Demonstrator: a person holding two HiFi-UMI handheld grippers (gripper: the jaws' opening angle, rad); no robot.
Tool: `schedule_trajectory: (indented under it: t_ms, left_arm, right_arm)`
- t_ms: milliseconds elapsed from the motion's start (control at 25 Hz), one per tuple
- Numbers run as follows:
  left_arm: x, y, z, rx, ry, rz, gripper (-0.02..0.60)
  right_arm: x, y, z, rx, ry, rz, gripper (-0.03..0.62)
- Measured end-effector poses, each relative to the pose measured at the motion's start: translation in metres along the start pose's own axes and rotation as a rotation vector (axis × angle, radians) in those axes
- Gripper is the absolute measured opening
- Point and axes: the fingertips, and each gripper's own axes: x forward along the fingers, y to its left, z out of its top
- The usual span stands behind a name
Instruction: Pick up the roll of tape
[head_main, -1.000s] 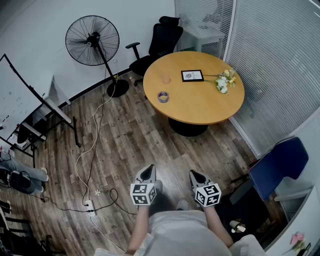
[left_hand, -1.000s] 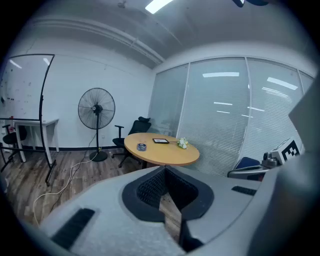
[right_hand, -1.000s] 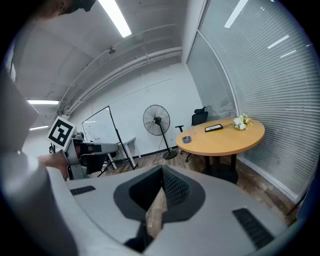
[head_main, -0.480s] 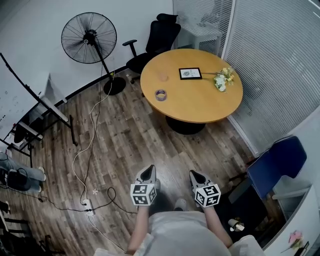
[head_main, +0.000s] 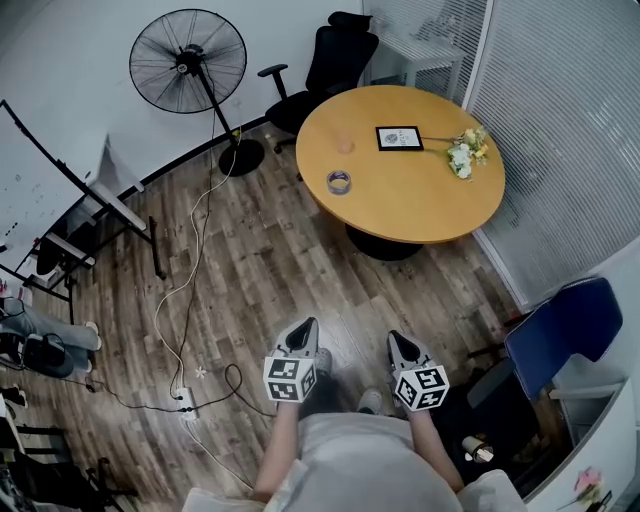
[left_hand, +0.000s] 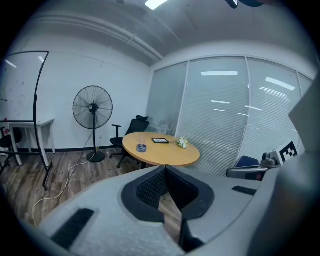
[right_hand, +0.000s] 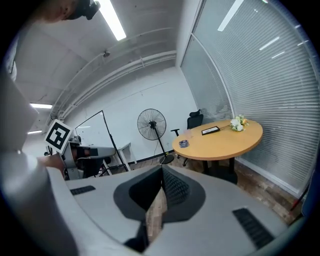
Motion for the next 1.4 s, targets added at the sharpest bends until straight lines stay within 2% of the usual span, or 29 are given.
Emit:
schedule_trajectory:
  t_ms: [80,160,280,400,680,1040,1400]
  left_arm:
    - [0.006,0.008,0.007,0.002,0.001,0.002,0.012]
    - [0.012,0.015,0.013,0.007,0.002,0.003,0.012]
    - [0.02,0.025,0.017,0.006,0.007,-0.004,0.019]
    - [0.029,0.039,0.022,0.003,0.005,-0.016,0.06]
    - [0.055,0.066,0.053,0.005,-0.023,-0.072,0.106]
    - [0.076,0.115,0.074,0.03,-0.023,-0.121,0.106]
    - [0.081,0.165,0.078,0.064,-0.01,-0.166,0.106]
  right_arm:
    - [0.009,0.006,0.002,-0.002,0.003,0.012,0.013]
    - [0.02,0.009,0.004,0.002,0.009,0.019,0.066]
    - [0.035,0.009,0.007,0.005,0.015,0.008,0.074]
    - [0.05,0.01,0.01,0.009,0.019,-0.004,0.101]
    - [0.085,0.018,0.027,0.025,0.01,-0.027,0.12]
    - [0.135,0.039,0.033,0.041,-0.006,-0.057,0.12]
    - [0.187,0.073,0.031,0.044,-0.02,-0.068,0.12]
